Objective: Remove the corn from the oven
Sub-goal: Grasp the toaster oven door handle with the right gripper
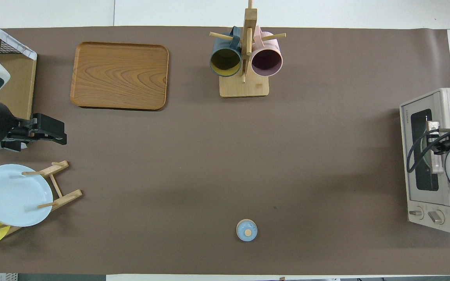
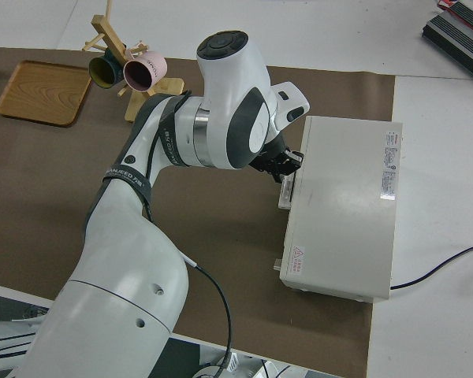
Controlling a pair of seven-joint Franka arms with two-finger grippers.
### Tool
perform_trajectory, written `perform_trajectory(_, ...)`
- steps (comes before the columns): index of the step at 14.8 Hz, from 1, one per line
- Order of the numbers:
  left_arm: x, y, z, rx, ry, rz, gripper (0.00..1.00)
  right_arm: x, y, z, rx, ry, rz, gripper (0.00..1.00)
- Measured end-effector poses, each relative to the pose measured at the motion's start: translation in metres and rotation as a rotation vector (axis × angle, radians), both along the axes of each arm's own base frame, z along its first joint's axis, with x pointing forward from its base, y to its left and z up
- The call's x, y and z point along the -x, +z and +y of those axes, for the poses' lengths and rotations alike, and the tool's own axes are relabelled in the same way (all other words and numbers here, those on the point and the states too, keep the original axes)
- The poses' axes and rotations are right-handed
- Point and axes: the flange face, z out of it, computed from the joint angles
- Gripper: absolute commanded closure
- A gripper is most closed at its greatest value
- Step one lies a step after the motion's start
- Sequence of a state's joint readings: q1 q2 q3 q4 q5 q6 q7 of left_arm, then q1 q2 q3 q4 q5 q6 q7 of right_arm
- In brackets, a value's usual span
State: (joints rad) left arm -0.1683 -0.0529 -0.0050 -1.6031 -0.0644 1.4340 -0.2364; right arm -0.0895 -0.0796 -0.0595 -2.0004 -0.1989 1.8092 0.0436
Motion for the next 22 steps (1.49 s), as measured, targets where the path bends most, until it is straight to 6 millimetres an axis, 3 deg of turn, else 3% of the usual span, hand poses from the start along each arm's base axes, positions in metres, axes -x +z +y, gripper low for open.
perform_trajectory(8,0.0,0.0,-0.001,0.0,-0.001,0.0,0.0,0.006,-0.015,-0.011,-0.003,-0.02,0.012,1.0)
perform_trajectory(15,0.0,0.0,-0.001,0.001,-0.001,-0.004,0.0,0.006,-0.015,-0.01,-0.002,-0.014,0.006,1.0)
perform_trajectory(19,-0.001,0.001,-0.004,0.002,-0.006,-0.011,0.0,0.006,-0.018,-0.002,-0.001,0.006,0.0,1.0)
perform_trajectory(22,-0.002,0.002,-0.005,0.004,-0.007,-0.027,0.0,0.003,-0.023,0.019,-0.002,0.049,-0.006,1.0)
